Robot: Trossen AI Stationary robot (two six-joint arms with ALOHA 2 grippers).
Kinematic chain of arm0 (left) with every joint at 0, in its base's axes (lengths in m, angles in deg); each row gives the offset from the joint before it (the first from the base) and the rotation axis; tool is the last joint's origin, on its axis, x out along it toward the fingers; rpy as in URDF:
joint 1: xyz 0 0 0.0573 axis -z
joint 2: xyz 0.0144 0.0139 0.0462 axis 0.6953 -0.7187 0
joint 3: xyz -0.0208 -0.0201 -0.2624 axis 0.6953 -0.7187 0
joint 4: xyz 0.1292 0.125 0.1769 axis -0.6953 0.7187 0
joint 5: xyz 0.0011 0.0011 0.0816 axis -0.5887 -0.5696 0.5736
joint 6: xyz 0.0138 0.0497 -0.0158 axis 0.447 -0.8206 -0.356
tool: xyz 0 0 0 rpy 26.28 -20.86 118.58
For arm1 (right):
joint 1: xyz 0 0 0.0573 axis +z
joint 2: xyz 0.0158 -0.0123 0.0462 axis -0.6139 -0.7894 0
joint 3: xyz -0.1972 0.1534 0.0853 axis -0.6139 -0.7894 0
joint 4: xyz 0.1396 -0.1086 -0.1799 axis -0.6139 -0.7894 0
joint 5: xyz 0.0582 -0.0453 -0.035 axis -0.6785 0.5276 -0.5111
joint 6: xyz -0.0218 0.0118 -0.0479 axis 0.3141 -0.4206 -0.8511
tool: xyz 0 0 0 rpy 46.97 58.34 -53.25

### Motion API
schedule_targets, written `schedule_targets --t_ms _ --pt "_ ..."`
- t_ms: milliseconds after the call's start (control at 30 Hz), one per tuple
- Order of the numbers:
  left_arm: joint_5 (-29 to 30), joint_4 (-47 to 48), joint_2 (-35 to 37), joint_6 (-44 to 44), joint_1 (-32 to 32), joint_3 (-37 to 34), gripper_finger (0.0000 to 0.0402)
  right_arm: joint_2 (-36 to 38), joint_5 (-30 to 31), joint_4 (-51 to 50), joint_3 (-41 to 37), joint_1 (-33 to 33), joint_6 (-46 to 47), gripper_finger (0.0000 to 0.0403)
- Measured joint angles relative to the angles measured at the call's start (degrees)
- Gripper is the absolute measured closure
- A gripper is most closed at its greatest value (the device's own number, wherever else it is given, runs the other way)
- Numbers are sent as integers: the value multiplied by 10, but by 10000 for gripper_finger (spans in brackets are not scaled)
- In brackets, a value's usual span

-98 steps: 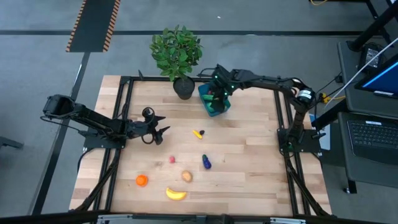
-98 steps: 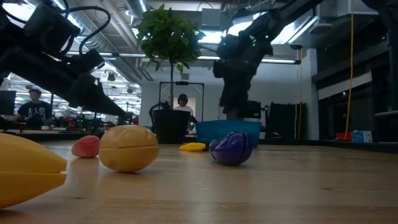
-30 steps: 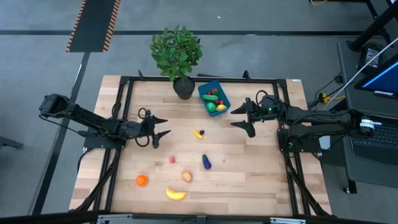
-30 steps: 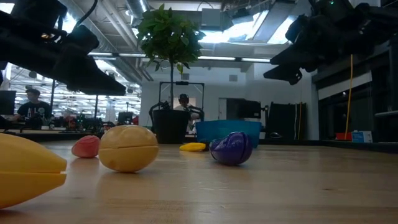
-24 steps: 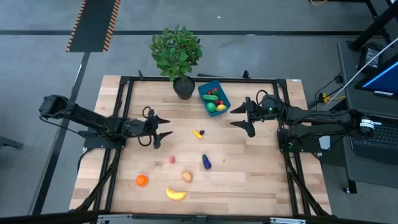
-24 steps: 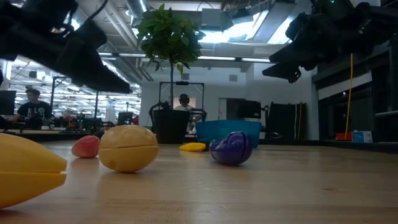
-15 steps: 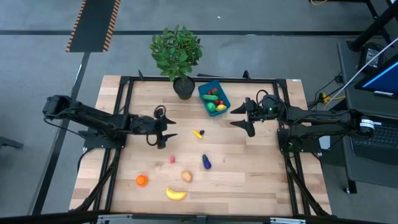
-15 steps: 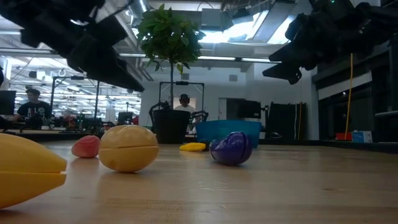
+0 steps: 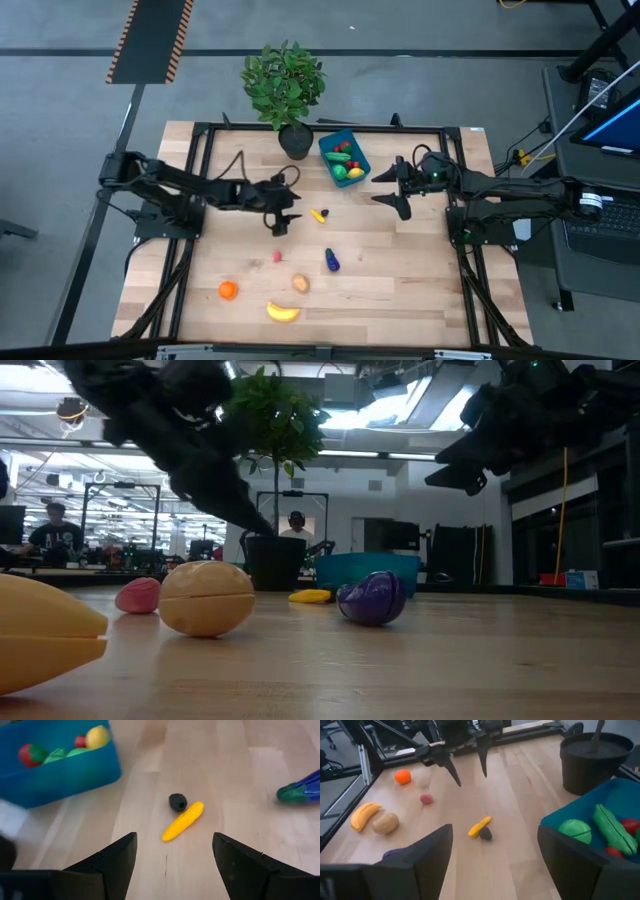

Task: Pick and placing Produce into tupperware
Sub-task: Put the corn into the blue bin

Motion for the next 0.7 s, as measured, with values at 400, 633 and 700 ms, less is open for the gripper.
schedule_targets --t_ms 400,633,700 --pt "-42 151 -116 -134 -26 139 149 44 0 -75 0 1 -14 110" --pt "-111 154 -160 -156 -41 168 149 100 0 -26 -41 1 -27 110" --pt "-114 155 -167 -156 -47 170 149 123 0 23 -72 1 -27 110"
